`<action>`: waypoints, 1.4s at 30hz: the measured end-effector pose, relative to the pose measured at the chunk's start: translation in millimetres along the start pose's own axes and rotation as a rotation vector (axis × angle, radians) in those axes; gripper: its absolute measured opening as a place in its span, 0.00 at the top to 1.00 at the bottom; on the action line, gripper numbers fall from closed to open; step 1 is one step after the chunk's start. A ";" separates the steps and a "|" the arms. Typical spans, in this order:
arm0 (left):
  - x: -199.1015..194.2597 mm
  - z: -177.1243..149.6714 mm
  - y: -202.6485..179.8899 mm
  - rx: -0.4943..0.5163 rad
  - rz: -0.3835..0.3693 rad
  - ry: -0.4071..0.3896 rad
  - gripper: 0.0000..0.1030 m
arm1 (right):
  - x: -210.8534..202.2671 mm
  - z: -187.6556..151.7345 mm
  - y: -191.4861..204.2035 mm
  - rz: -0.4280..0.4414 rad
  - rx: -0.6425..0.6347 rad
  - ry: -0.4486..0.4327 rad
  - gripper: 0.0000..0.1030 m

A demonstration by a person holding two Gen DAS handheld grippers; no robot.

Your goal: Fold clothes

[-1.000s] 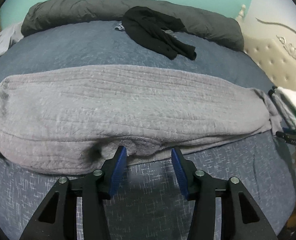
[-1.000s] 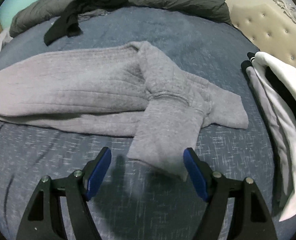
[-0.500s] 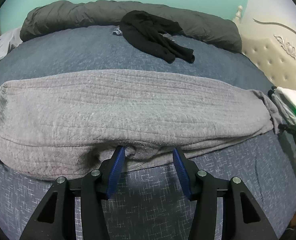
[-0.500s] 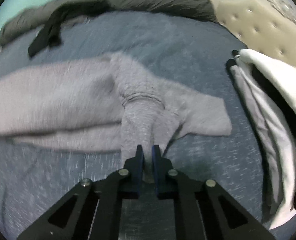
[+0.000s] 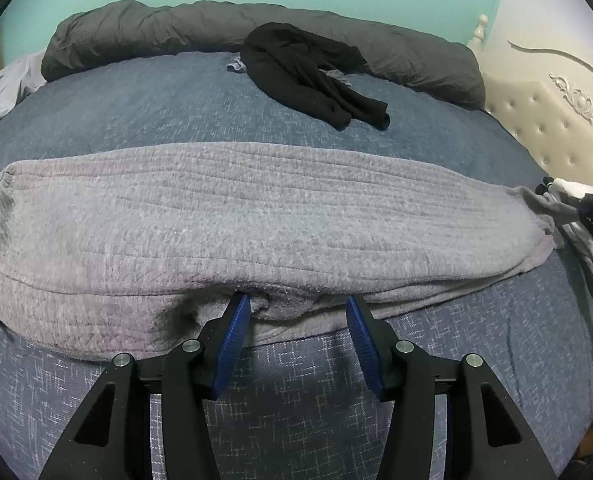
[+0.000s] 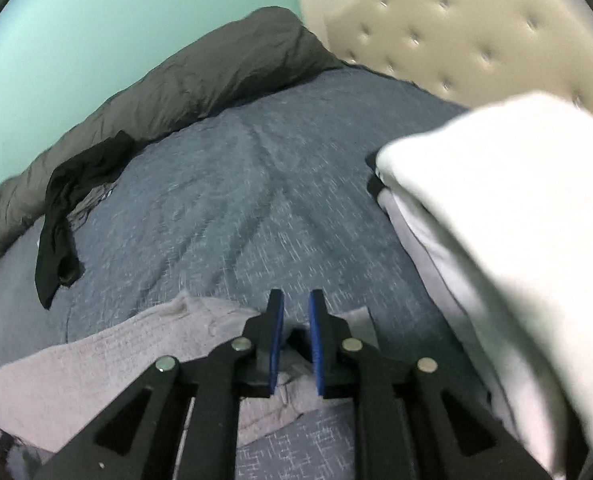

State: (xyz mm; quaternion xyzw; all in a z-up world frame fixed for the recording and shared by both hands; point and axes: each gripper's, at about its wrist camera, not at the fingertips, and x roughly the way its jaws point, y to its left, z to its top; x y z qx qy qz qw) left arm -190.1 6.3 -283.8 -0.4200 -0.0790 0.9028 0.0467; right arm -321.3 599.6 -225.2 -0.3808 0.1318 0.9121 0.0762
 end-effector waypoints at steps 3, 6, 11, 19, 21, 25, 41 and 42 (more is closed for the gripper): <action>0.4 0.0 -0.2 0.002 0.000 0.000 0.47 | -5.6 -4.5 -1.6 0.001 -0.013 -0.041 0.47; 0.0 0.0 0.0 0.001 -0.002 0.001 0.47 | -6.1 -10.2 -12.6 0.009 0.017 -0.074 0.43; -1.1 -0.1 0.4 -0.001 -0.007 0.000 0.47 | 15.3 -32.2 -21.6 0.031 0.061 -0.002 0.42; -0.6 -1.0 -5.1 0.019 -0.007 0.002 0.47 | 52.0 -42.1 -17.6 0.093 0.129 0.089 0.42; -0.2 -1.0 -6.3 0.024 -0.007 0.003 0.47 | 59.4 -40.0 -17.3 0.096 0.146 0.098 0.42; 3.0 -2.3 -11.2 0.037 -0.012 0.011 0.47 | 70.2 -38.9 -14.5 0.109 0.148 0.100 0.64; -8.0 -2.8 -11.4 0.030 -0.032 -0.007 0.47 | 17.6 -38.5 -14.3 0.076 0.134 0.107 0.91; -9.4 -2.5 -11.4 0.029 -0.033 -0.010 0.47 | 20.1 -43.6 -16.2 0.060 0.134 0.125 0.91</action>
